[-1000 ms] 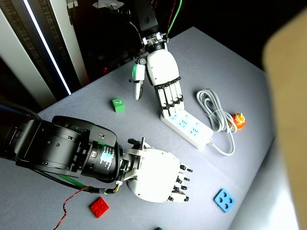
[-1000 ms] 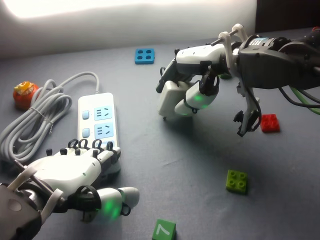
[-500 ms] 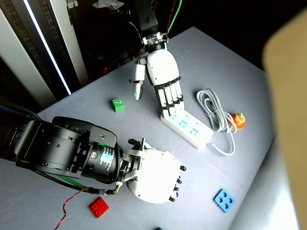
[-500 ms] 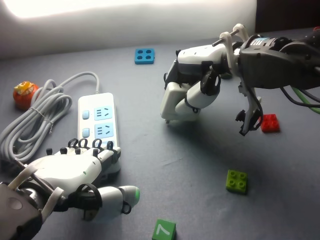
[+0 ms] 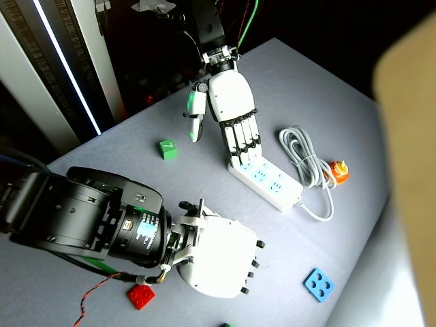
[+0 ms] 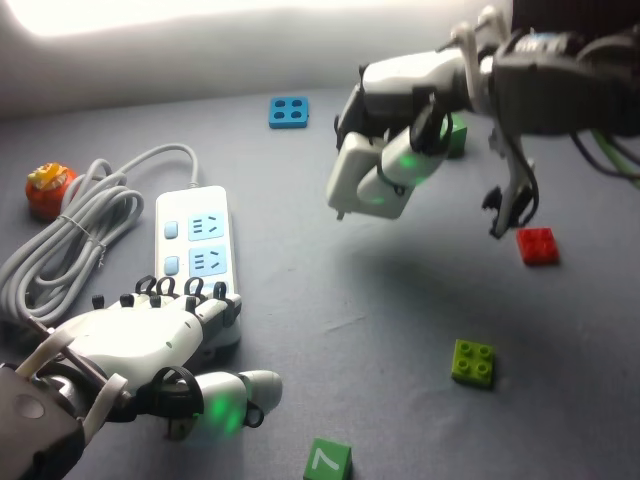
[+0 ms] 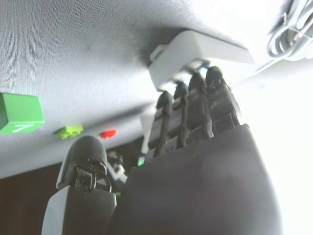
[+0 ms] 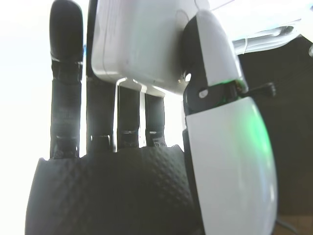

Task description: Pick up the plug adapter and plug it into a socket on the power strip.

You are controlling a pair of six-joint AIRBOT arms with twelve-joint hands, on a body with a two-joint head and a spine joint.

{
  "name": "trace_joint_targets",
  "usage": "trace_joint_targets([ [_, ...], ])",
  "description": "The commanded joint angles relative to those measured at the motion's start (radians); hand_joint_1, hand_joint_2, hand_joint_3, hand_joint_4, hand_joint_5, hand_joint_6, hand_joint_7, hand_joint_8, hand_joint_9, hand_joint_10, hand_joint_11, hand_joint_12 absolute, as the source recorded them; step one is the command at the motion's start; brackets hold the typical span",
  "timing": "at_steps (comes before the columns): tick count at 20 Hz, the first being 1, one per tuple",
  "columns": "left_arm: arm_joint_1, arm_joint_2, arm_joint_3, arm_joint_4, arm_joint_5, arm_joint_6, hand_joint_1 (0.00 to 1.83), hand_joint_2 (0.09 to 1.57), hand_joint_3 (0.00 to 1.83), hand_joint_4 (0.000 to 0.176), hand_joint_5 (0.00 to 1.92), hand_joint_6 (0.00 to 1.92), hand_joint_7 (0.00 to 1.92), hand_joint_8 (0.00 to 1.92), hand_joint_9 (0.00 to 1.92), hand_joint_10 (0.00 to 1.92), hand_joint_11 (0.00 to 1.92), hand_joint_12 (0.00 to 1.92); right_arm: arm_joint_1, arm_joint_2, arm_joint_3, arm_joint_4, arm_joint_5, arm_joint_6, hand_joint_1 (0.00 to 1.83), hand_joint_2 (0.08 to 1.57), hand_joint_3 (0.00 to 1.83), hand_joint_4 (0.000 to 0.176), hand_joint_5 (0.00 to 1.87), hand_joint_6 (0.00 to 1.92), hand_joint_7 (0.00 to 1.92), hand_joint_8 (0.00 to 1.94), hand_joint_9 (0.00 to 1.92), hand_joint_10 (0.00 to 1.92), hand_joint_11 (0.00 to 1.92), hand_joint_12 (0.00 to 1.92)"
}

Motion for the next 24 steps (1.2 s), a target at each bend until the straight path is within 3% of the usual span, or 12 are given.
trace_joint_targets([
  [1,-0.003,-0.006,0.001,0.016,-0.027,-0.004,0.00,1.31,0.00,0.000,0.08,0.00,0.10,0.01,0.07,0.01,0.00,0.00,0.024,0.000,-0.002,0.012,0.065,-0.016,1.23,1.11,0.00,0.000,0.90,1.08,1.12,0.81,1.30,0.06,0.85,1.04],
  [3,-0.003,-0.007,0.002,0.016,-0.027,-0.004,0.00,1.31,0.00,0.000,0.06,0.00,0.09,0.00,0.05,0.00,0.00,0.00,0.066,-0.017,-0.002,0.012,-0.004,-0.096,1.23,1.11,0.00,0.000,0.88,1.11,1.12,0.81,1.29,0.05,0.84,1.04],
  [5,-0.002,-0.007,0.002,0.016,-0.026,-0.004,0.00,1.31,0.00,0.000,0.09,0.01,0.11,0.01,0.08,0.01,0.01,0.00,0.099,-0.034,-0.002,-0.010,-0.020,-0.110,1.23,1.10,0.00,0.000,0.91,1.08,1.13,0.77,1.29,0.04,0.84,1.06],
  [10,-0.002,-0.007,0.001,0.016,-0.026,-0.004,0.00,1.31,0.00,0.000,0.10,0.01,0.13,0.01,0.10,0.01,0.02,0.01,0.189,-0.120,0.001,-0.382,-0.148,0.090,1.23,1.11,0.00,0.000,0.90,1.11,1.12,0.77,1.28,0.02,0.83,1.06],
  [12,-0.002,-0.007,0.001,0.016,-0.026,-0.004,0.00,1.31,0.00,0.000,0.09,0.00,0.11,0.00,0.07,0.00,0.01,0.00,0.207,-0.158,0.001,-0.575,-0.214,0.224,1.23,1.10,0.00,0.000,0.91,1.08,1.13,0.75,1.28,0.02,0.83,1.05],
  [15,-0.002,-0.007,0.002,0.016,-0.026,-0.004,0.00,1.31,0.00,0.000,0.09,0.01,0.11,0.00,0.06,0.00,0.00,0.00,0.215,-0.207,0.000,-0.825,-0.246,0.525,1.23,1.10,0.00,0.000,0.91,1.09,1.12,0.77,1.27,0.02,0.82,1.05],
  [17,-0.001,-0.007,0.002,0.016,-0.026,-0.004,0.00,1.30,0.00,0.000,0.10,0.01,0.12,0.01,0.08,0.01,0.00,0.00,0.213,-0.242,0.000,-0.927,-0.280,0.652,1.23,1.11,0.00,0.000,0.88,1.14,1.11,0.79,1.27,0.01,0.83,1.03],
  [19,0.001,-0.007,0.002,0.016,-0.026,-0.004,0.00,1.30,0.00,0.000,0.10,0.01,0.13,0.01,0.09,0.01,0.01,0.01,0.206,-0.271,0.000,-1.020,-0.285,0.726,1.23,1.11,0.00,0.000,0.89,1.12,1.13,0.75,1.27,0.01,0.84,1.03],
  [24,0.005,-0.007,0.002,0.016,-0.024,-0.005,0.00,1.30,0.00,0.000,0.10,0.00,0.12,0.00,0.08,0.00,0.02,0.01,0.185,-0.333,0.008,-1.126,-0.267,0.786,1.23,1.11,0.00,0.000,0.90,1.11,1.12,0.77,1.26,0.00,0.83,1.02],
])
